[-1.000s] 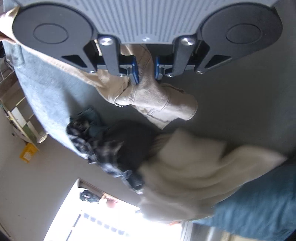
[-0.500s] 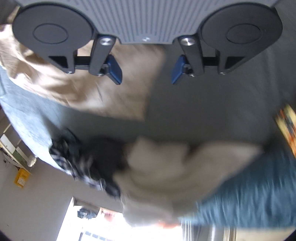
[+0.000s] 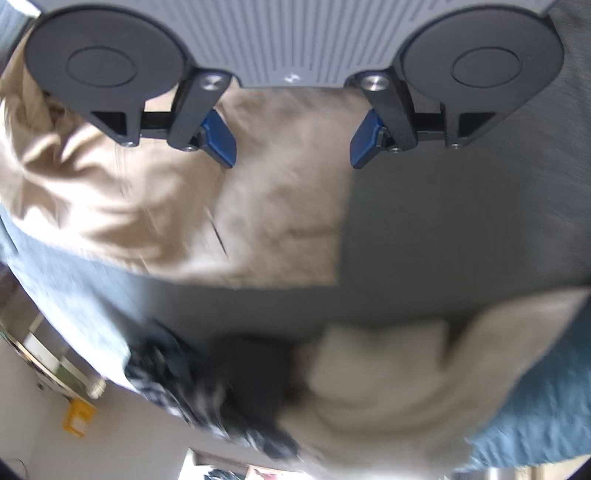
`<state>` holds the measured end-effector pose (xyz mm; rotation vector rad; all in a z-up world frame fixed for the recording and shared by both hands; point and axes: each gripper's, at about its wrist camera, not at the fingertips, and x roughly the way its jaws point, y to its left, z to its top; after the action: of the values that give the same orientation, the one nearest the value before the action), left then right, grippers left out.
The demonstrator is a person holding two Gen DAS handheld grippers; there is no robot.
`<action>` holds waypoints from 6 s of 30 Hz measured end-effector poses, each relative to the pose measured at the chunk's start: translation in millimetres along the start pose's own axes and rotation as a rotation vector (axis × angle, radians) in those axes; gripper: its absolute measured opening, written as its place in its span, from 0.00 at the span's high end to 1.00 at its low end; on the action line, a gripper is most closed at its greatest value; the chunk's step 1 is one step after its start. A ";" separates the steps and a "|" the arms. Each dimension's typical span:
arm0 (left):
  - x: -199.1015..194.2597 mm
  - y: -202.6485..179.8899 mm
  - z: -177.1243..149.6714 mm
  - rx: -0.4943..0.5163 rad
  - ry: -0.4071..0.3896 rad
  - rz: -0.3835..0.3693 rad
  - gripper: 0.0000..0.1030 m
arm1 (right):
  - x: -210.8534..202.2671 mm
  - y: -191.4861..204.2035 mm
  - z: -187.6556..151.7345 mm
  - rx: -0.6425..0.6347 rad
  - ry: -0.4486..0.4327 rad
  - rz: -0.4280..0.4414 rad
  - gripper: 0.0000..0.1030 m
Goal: Fold clothes
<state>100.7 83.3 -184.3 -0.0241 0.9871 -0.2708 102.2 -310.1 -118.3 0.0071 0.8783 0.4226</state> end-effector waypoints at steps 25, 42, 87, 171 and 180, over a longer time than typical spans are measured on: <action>42.9 2.8 -13.5 0.028 -0.023 -0.025 0.27 | 127.5 35.7 51.6 -0.194 0.235 0.281 0.96; -85.7 4.7 -35.3 -0.227 -0.104 -0.304 0.25 | -11.5 151.1 -56.2 -0.248 0.162 0.456 0.96; -36.7 52.2 -121.2 -0.534 0.174 -0.212 0.87 | 160.9 20.1 37.3 0.358 0.245 0.203 0.11; -88.6 155.1 -141.0 -0.772 -0.281 0.067 0.90 | 222.5 265.7 106.8 -0.616 0.065 0.218 0.99; -102.1 180.0 -170.3 -0.837 -0.207 0.105 0.90 | 231.7 312.5 98.1 -0.605 0.049 0.363 0.99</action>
<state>-54.5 298.8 -220.4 -0.7456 0.8331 0.2527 194.4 76.7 -172.2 -0.4064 0.7685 1.0197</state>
